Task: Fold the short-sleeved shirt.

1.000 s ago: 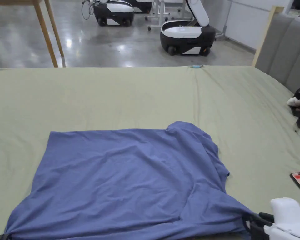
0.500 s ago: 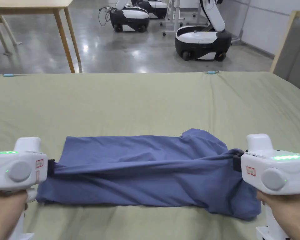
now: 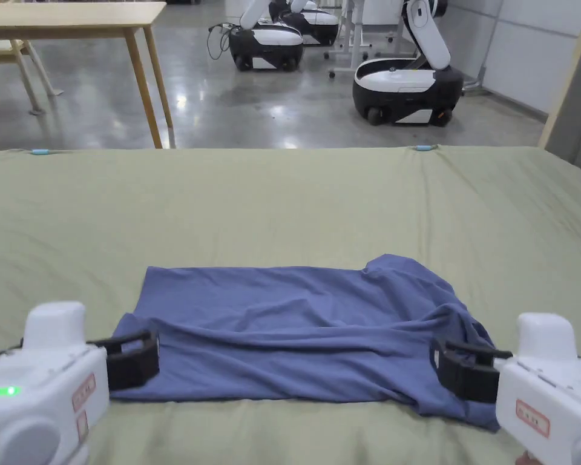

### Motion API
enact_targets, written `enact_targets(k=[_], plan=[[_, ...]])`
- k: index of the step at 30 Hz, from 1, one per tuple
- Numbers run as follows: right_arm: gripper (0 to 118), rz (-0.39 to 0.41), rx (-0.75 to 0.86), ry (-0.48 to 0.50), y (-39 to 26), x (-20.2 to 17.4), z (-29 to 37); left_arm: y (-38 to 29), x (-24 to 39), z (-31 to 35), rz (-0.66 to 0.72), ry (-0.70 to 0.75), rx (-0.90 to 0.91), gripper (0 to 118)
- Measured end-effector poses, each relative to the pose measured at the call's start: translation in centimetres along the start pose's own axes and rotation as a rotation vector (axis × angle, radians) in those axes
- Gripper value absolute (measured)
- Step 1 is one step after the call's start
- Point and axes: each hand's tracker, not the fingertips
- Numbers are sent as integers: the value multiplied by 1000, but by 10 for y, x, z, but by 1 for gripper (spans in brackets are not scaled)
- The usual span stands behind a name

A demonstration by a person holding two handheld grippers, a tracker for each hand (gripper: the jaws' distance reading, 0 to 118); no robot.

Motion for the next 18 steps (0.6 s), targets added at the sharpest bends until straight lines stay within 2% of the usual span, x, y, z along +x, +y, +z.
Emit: enact_targets(k=[2, 3, 4, 5, 6, 7, 8, 9, 11, 13, 16, 18], plan=[[112, -6, -25, 13, -13, -12, 8, -24, 14, 20, 14, -9, -35, 118], [104, -19, -22, 36, -21, -17, 11, -36, 14, 24, 28, -16, -46, 115], [87, -22, -18, 44, -25, -26, 18, -47, 13, 24, 35, -34, -74, 108], [52, -20, -16, 38, -30, -31, 18, -57, 8, 20, 55, -52, -107, 83], [23, 10, -6, 7, -35, -38, 17, -64, 4, 17, 57, -38, -124, 41], [9, 61, 6, -28, -38, -45, 15, -69, 2, 13, 41, -5, -139, 0], [8, 96, 17, -52, -38, -51, 18, -71, 0, 9, 16, 36, -157, 0], [8, 86, 14, -31, -39, -53, 19, -77, -1, 5, -13, 55, -134, 0], [8, 55, -6, 40, -38, -52, 19, -75, -12, -3, 21, 8, -149, 0], [8, 71, 6, 14, -37, -53, 22, -70, -3, 4, -13, 57, -127, 0], [8, 71, 1, 9, -36, -48, 24, -68, -9, -8, 7, 66, -149, 0], [8, 69, -6, 1, -36, -43, 25, -61, -26, -32, 11, 85, -192, 8]])
